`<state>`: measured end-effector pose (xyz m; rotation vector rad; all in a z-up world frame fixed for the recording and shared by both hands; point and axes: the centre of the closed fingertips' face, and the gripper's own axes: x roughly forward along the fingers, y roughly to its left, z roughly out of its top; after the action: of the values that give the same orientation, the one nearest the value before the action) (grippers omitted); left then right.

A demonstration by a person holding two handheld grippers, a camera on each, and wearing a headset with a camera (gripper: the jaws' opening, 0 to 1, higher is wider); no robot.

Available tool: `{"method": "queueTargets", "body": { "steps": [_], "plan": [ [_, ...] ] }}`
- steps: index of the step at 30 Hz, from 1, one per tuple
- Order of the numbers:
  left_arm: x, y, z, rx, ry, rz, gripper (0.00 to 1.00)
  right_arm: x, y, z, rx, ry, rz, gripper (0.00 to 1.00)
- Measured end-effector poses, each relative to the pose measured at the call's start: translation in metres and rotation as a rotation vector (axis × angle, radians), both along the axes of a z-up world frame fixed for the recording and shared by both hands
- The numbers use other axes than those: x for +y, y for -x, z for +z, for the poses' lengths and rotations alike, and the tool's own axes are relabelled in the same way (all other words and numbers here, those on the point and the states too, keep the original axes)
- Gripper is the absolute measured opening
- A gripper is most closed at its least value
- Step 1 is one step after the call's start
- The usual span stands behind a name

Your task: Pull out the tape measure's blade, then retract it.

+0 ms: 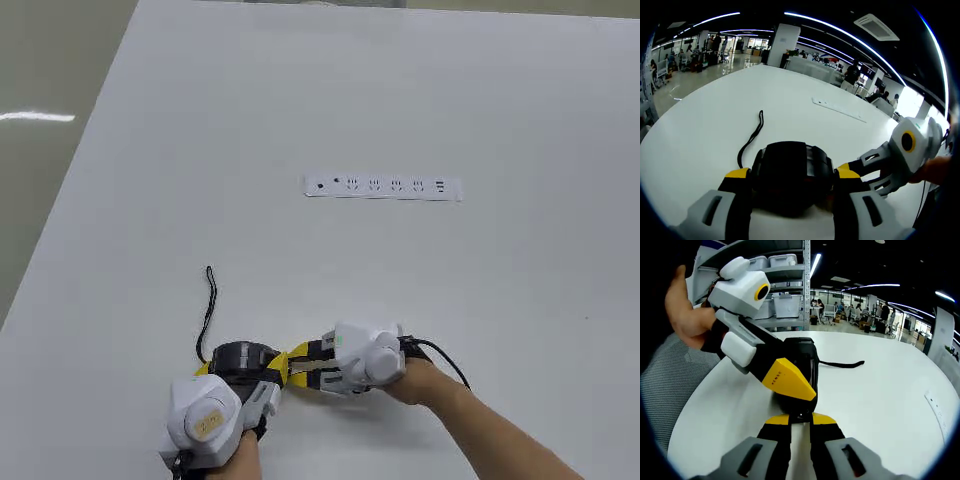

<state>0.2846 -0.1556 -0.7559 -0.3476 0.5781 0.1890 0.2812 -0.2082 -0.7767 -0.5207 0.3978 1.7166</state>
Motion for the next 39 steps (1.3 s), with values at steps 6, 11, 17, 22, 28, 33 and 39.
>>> {"method": "queueTargets", "body": {
  "steps": [6,11,17,22,28,33,39],
  "plan": [
    [-0.001,0.000,0.000,-0.001,0.000,-0.007,0.63,0.000,0.000,-0.002,-0.006,0.000,0.015,0.12],
    [-0.003,0.000,-0.002,0.006,-0.014,-0.032,0.63,-0.001,0.001,-0.004,-0.023,0.009,0.040,0.12],
    [-0.004,0.000,-0.002,0.019,-0.002,-0.038,0.63,-0.001,0.000,-0.006,-0.019,0.018,0.032,0.13],
    [-0.005,0.001,-0.003,0.023,0.004,-0.035,0.64,-0.001,0.001,-0.005,-0.021,0.022,0.026,0.13],
    [-0.005,0.001,-0.005,0.041,-0.009,-0.068,0.64,-0.003,-0.001,-0.007,-0.024,0.035,0.017,0.14],
    [-0.007,0.003,-0.005,0.051,-0.031,-0.099,0.64,-0.007,-0.002,-0.005,-0.027,0.039,0.002,0.15],
    [-0.006,0.003,0.003,0.041,-0.065,-0.150,0.64,-0.013,-0.002,0.000,-0.022,0.038,-0.026,0.18]
  ]
}}
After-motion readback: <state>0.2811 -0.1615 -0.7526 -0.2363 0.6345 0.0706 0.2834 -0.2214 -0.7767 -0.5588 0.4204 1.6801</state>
